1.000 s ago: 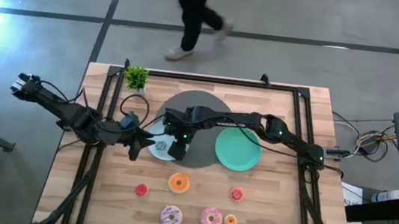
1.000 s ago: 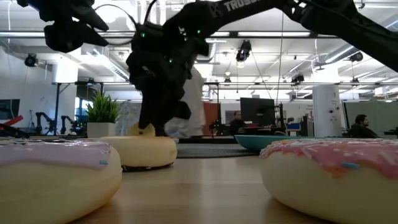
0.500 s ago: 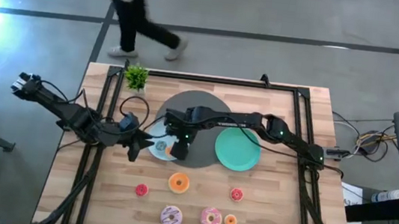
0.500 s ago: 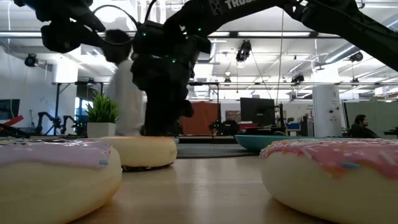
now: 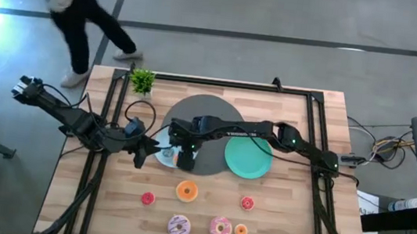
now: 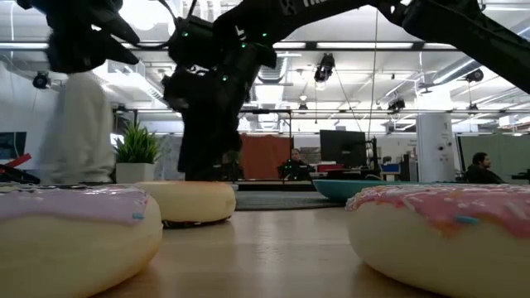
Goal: Pick & Place donuts
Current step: Put the top small orange donut on the light blue plate
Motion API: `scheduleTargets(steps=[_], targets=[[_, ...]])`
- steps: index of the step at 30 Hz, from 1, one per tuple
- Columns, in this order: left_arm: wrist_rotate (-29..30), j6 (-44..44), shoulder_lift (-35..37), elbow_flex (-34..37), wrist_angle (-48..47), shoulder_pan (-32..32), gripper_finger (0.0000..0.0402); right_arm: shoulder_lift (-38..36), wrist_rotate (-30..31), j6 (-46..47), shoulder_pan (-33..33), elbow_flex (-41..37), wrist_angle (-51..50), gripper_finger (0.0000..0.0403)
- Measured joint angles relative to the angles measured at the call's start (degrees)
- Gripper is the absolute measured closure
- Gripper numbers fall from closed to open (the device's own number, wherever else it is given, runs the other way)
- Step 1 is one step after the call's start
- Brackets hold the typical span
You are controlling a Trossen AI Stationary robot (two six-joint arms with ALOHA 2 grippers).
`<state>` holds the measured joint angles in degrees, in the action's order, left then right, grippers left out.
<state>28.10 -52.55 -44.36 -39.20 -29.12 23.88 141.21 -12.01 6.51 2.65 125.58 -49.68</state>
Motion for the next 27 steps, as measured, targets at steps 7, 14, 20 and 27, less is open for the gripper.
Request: scheduleTargets(steps=[7, 14, 20, 27], targets=[[0.0, 0.0, 0.0, 0.0, -0.9, 0.1, 0.0274, 0.3, 9.9, -5.8, -1.7, -0.3, 3.3, 0.0248], [0.0, 0.0, 0.0, 0.0, -2.2, 0.0, 0.0274, 0.3, 5.5, -4.9, -1.8, -3.1, 4.1, 0.0266], [0.1, 0.0, 0.0, 0.1, -2.8, 0.0, 0.0274, 0.3, 5.9, -3.2, -2.1, -4.8, 5.9, 0.0274], [0.1, -0.1, 0.0, 0.1, -2.9, 0.0, 0.0274, 0.3, 7.5, -2.3, -2.1, -5.9, 9.4, 0.0316]])
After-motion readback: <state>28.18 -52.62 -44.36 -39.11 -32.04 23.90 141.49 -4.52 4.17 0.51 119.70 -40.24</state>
